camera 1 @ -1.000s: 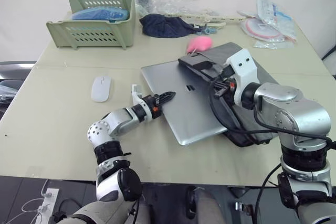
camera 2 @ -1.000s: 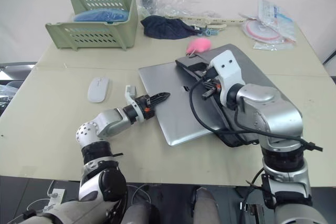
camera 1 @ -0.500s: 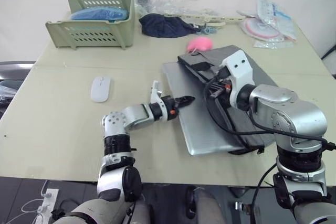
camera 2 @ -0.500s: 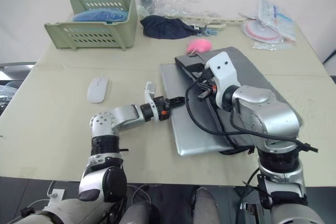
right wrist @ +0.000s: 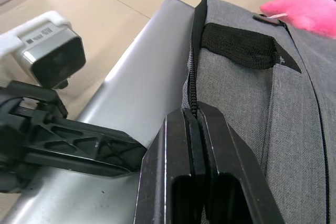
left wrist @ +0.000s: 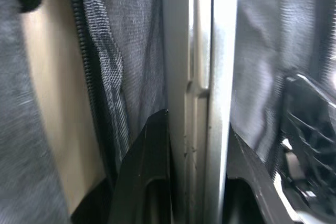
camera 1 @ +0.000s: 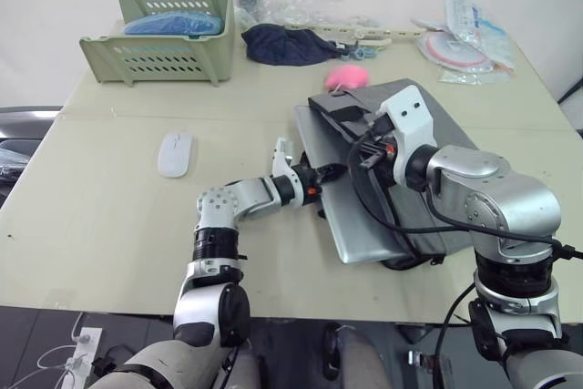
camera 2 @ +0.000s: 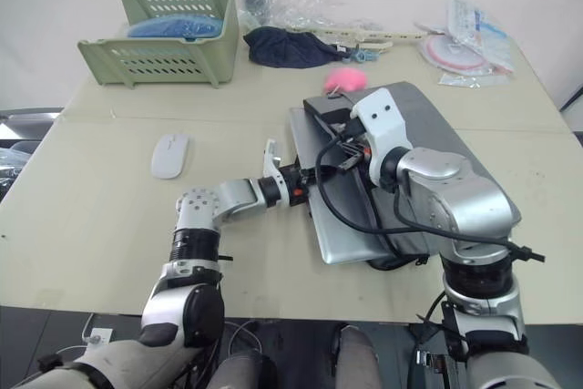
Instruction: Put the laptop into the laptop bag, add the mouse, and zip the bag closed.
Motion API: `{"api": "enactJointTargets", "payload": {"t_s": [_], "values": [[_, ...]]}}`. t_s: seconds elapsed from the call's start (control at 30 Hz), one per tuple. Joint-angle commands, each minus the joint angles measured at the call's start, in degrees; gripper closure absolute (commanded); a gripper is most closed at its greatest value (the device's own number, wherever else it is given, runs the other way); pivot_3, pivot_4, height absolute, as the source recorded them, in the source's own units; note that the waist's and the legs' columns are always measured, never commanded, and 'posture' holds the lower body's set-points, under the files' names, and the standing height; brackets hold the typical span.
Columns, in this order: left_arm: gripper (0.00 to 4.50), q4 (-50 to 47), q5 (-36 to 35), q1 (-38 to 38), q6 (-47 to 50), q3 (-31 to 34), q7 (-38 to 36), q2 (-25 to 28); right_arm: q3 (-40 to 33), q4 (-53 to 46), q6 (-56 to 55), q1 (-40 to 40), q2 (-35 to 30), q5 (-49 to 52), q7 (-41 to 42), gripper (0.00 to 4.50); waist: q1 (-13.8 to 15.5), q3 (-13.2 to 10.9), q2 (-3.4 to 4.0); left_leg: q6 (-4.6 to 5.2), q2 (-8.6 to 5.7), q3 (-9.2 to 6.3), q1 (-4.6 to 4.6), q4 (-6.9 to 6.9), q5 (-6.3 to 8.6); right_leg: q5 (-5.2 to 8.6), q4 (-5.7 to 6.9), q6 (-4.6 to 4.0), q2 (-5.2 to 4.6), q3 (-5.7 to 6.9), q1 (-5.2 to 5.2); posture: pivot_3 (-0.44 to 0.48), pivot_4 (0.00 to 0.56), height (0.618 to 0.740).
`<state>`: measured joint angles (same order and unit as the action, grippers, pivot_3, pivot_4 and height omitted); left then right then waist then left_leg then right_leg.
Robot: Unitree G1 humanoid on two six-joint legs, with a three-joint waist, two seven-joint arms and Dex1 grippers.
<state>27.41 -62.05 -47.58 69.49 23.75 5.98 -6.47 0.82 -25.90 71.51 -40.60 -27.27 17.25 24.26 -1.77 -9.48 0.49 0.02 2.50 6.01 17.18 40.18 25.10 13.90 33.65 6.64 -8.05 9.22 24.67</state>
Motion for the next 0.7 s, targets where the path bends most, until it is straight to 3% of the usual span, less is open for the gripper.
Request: {"api": "enactJointTargets", "payload": {"t_s": [0.03, 0.27, 0.7], "values": [[4.06, 0.0, 0.5, -3.1, -3.9, -0.6, -3.5, -2.4, -0.2, -3.2, -0.3, -2.6, 1.0, 1.1, -0.8, 4.45, 0.0, 0.0, 0.00, 0.00, 0.00, 0.00, 0.00, 0.00, 0.00, 0.00, 0.00, 0.00, 0.00, 0.00, 0.00, 0.000, 0.150, 0.740], [4.06, 1.3, 3.1, -3.9, -8.2, -1.1, -4.3, -3.5, -0.2, -3.5, 0.6, -3.4, 2.4, 1.4, -1.5, 4.45, 0.0, 0.0, 0.00, 0.00, 0.00, 0.00, 0.00, 0.00, 0.00, 0.00, 0.00, 0.00, 0.00, -0.01, 0.00, 0.000, 0.150, 0.740], [4.06, 13.0, 7.7, -8.7, -23.7, 0.7, -6.9, -6.3, -0.6, -4.5, 3.1, -4.6, 6.0, 2.3, -3.1, 4.45, -0.2, 0.0, 0.00, 0.01, 0.01, 0.00, 0.00, 0.00, -0.01, 0.00, 0.00, 0.00, 0.00, -0.01, 0.00, 0.000, 0.150, 0.740]]}}
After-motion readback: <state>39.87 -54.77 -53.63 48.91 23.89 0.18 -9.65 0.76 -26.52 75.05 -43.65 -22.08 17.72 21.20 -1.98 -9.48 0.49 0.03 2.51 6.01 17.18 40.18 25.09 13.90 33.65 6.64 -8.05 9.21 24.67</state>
